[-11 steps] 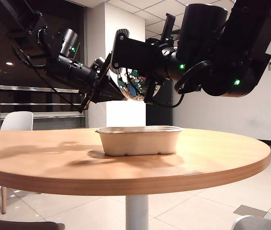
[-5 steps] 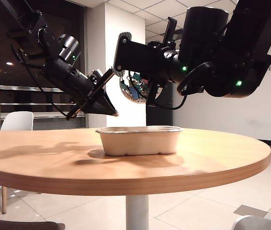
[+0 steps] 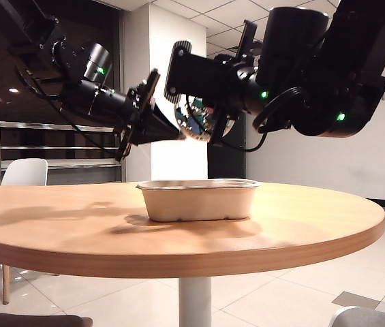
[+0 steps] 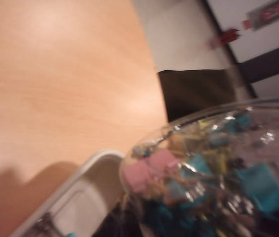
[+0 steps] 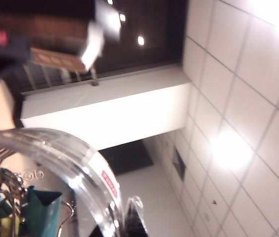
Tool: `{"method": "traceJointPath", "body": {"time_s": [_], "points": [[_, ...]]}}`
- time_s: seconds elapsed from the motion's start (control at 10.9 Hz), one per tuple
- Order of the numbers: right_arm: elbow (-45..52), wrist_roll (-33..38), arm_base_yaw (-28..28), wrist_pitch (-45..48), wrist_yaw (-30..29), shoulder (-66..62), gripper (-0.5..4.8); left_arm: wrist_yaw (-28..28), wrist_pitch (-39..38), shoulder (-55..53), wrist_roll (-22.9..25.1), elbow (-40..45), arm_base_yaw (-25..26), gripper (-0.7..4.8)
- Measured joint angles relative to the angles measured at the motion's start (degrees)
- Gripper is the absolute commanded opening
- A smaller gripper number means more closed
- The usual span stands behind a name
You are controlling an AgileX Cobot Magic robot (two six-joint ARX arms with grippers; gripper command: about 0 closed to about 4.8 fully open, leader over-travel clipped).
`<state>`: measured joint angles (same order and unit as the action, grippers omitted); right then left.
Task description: Pick up the box filled with clips, pour some clips from it into the rectangular paper box, and then put the clip box back on the table.
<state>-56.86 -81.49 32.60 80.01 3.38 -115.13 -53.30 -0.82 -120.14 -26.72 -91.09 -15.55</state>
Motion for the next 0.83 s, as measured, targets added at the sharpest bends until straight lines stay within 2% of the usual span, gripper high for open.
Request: {"method": "traceJointPath", "body": {"time_s": [0.09,0.28,0.55,0.83], "points": [[-0.26,-2.62,-0.04,2.03,0.26,0.22,-0.02,-4.9,5.27,-0.24,-3.87,0.04,0.35,-0.06],[-0.26,-11.78,-0.02,2.01,-1.62,0.2,-0.01,-2.99,5.38,-0.24,-7.85,0.04,0.02,-0.06],[-1.44,-16.59,-0.09,1.14,-1.81,0.07,-0.02,-2.82,6.23,-0.22,-7.87,0.0,0.04,-0.06],[-1.86,-16.65,-0.13,0.94,-1.64,0.07,-0.02,-2.89,6.58,-0.17,-7.87,0.0,0.02,-0.06]]}}
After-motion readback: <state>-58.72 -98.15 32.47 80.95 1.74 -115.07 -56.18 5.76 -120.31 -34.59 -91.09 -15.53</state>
